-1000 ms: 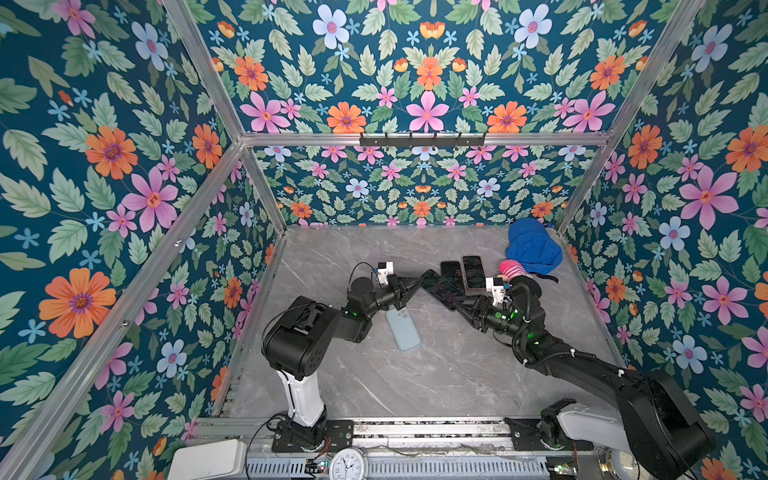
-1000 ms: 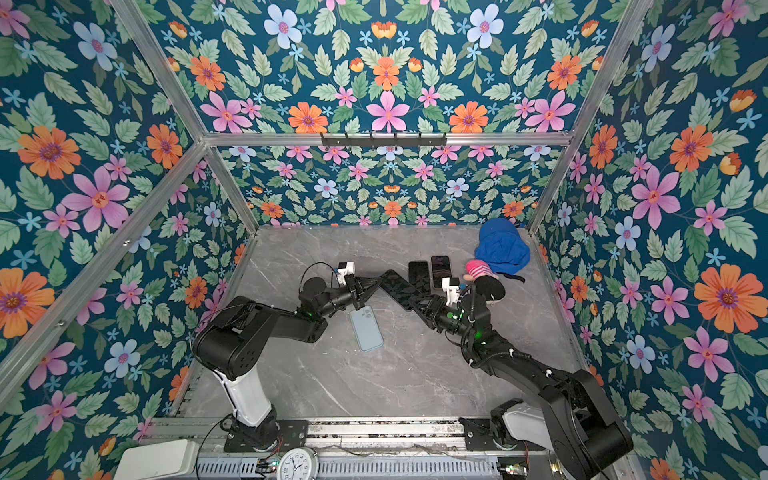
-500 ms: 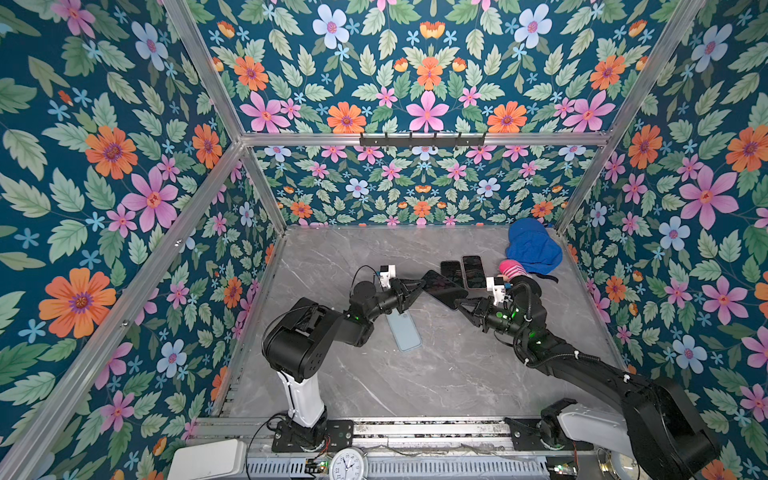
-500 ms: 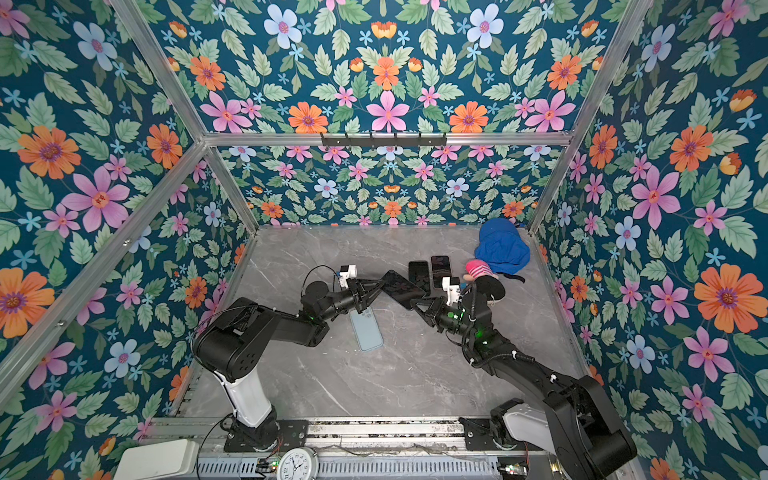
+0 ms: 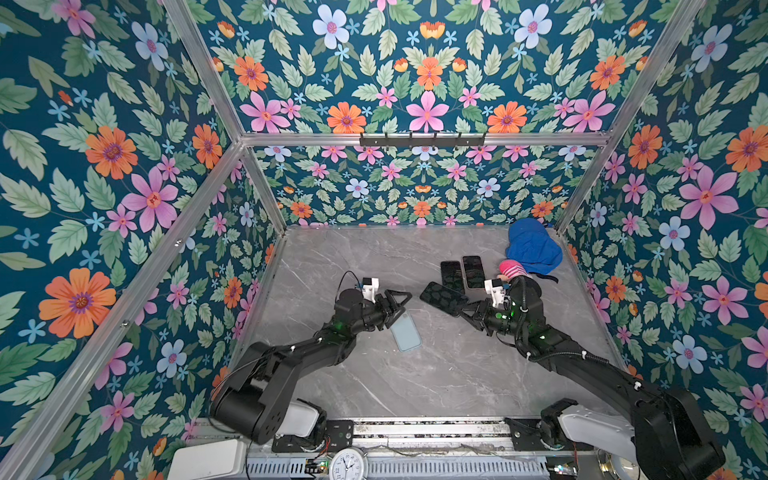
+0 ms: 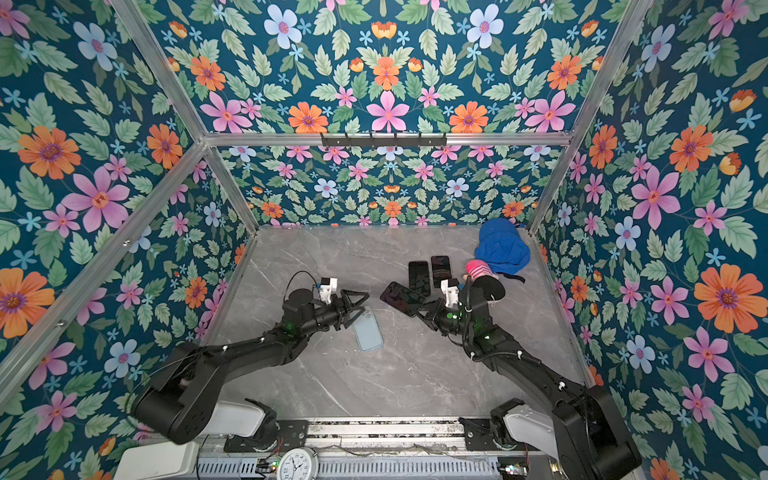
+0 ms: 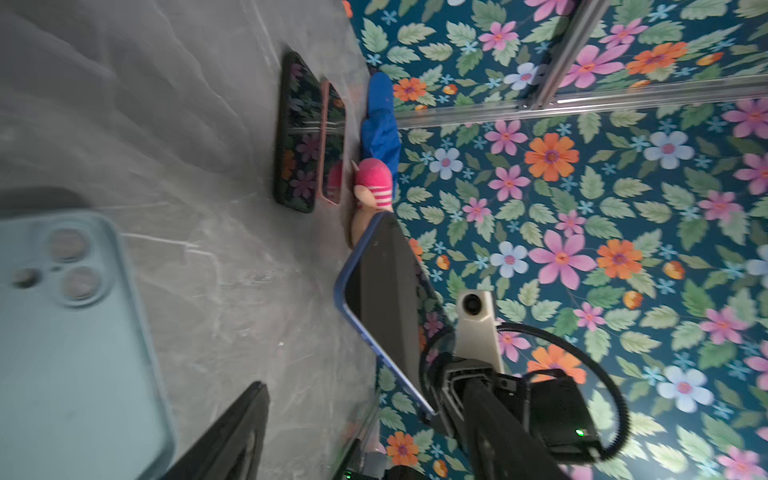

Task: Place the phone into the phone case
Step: 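Tilt the black phone on edge with the right gripper above the light-blue case, then lower the black phone edge into the light-blue case with the right gripper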

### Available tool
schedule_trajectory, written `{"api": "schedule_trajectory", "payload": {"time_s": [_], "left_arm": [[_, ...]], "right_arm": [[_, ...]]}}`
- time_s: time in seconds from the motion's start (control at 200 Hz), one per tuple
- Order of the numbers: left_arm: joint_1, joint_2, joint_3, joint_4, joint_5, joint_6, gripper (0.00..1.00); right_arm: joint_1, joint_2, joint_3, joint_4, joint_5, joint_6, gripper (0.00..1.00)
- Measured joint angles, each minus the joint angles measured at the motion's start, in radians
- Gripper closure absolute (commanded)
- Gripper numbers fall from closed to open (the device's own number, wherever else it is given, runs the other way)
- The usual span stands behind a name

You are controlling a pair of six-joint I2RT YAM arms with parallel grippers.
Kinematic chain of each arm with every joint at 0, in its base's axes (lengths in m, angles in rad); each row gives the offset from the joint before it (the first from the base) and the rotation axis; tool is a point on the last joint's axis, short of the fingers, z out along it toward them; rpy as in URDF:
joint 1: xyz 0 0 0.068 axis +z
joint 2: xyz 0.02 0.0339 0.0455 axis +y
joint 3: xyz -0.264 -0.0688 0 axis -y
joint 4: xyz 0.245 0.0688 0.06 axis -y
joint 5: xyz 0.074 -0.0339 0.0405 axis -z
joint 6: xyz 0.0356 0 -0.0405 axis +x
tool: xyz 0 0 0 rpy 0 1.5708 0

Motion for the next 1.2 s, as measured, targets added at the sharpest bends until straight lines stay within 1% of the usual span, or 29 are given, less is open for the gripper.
{"api": "schedule_trajectory", "payload": {"time_s": [0.055,0.15,0.205,0.275,0.345,0.38,0.63,0.79,0.865,0.96,1.085,1.145,1.2], "left_arm": [[0.002,-0.031,-0.010,-0.101,-0.019,0.045,0.16],[-0.003,-0.035,-0.041,-0.228,-0.029,0.093,0.14],[-0.008,-0.022,-0.055,-0.270,-0.031,0.106,0.13],[-0.021,0.013,-0.066,-0.279,-0.031,0.115,0.13],[-0.038,0.054,-0.076,-0.267,-0.023,0.115,0.13],[-0.048,0.071,-0.077,-0.239,-0.005,0.111,0.13],[-0.103,0.196,-0.041,-0.085,0.021,0.078,0.14],[-0.122,0.303,0.030,-0.002,0.032,0.069,0.16],[-0.122,0.315,0.042,0.014,0.034,0.061,0.16],[-0.078,0.241,0.023,-0.027,0.045,0.080,0.16],[0.022,0.107,0.052,-0.174,0.034,0.159,0.15],[0.058,0.080,0.089,-0.241,0.029,0.214,0.15],[0.092,0.083,0.108,-0.279,0.034,0.260,0.17]], "right_arm": [[0.000,0.019,0.030,-0.036,-0.006,-0.027,1.00],[0.000,0.061,0.070,-0.083,-0.026,-0.073,1.00],[0.000,0.077,0.073,-0.093,-0.039,-0.083,1.00],[0.000,0.090,0.077,-0.121,-0.048,-0.098,1.00],[0.000,0.091,0.088,-0.150,-0.049,-0.121,1.00],[0.000,0.089,0.092,-0.158,-0.048,-0.131,1.00],[-0.015,0.080,0.094,-0.230,-0.048,-0.197,1.00],[-0.027,0.082,0.083,-0.236,-0.051,-0.203,1.00],[-0.027,0.092,0.074,-0.221,-0.062,-0.197,1.00],[-0.022,0.136,0.067,-0.173,-0.082,-0.153,1.00],[0.018,0.224,0.076,-0.079,-0.095,-0.083,1.00],[0.038,0.270,0.081,-0.005,-0.106,-0.039,1.00],[0.053,0.318,0.083,0.077,-0.119,0.006,1.00]]}}
